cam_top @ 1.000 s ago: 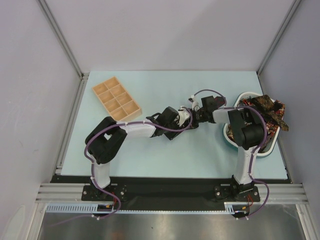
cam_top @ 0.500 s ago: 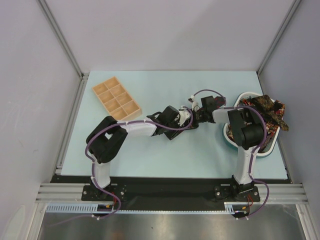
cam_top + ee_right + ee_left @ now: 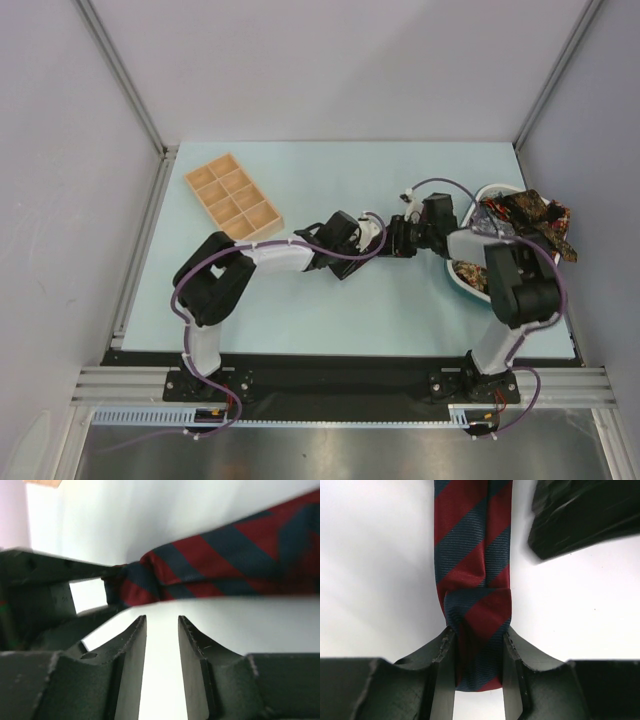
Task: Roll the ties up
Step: Roll the tie
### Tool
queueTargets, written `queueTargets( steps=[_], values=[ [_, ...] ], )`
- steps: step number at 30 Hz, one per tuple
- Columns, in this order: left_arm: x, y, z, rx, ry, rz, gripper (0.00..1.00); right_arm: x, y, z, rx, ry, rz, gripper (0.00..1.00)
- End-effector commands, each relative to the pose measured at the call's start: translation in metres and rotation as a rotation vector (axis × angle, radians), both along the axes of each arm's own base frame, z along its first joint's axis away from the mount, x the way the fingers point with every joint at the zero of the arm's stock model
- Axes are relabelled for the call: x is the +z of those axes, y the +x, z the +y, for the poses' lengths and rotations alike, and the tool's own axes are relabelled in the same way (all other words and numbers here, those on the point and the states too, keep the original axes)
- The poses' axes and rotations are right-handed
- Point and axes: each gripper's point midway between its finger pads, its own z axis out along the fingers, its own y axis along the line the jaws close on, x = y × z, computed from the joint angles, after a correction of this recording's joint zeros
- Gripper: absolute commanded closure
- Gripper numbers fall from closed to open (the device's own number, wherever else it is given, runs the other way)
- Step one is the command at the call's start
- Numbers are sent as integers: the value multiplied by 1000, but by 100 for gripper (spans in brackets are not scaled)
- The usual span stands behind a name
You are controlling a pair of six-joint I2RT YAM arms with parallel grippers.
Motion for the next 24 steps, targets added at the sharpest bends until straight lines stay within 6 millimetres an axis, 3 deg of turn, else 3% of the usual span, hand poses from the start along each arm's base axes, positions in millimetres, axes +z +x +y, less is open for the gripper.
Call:
queueTargets(
  steps=[1,2,3,5,6,9,10,12,13,14,15,18,19,24],
  values=[
    [-34,-13,27,34,127,92,68,32,18,-30,-194,-117,-214,62],
    [-33,-12,26,40,122,93,69,35,15,-37,-232,-141,-236,62],
    [-32,-12,27,43,122,94,69,62,14,-44,-275,-144,-324,62],
    [-32,-13,27,48,122,98,69,58,3,-64,-366,-262,-362,62],
    [-33,-14,28,50,125,102,69,74,-2,-71,-406,-280,-413,62],
    [-33,-13,27,53,122,103,68,82,-13,-81,-501,-304,-455,55],
    [-32,-13,26,53,122,103,69,93,-14,-83,-535,-276,-479,54],
    [-32,-13,26,53,121,102,68,90,-15,-92,-630,-228,-423,68],
    [-31,-13,27,53,121,102,68,87,-18,-97,-675,-218,-380,87],
    [-32,-13,27,53,123,104,69,84,-19,-100,-697,-207,-350,99],
    [-30,-13,26,53,120,101,69,82,-21,-103,-707,-198,-329,100],
    [-30,-13,26,55,121,103,69,77,-39,-82,-541,-204,-346,100],
    [-31,-10,30,69,140,92,69,66,-48,-84,-519,-247,-341,100],
    [-30,-10,30,72,143,91,68,77,-78,-64,-395,-195,-461,100]
  ],
)
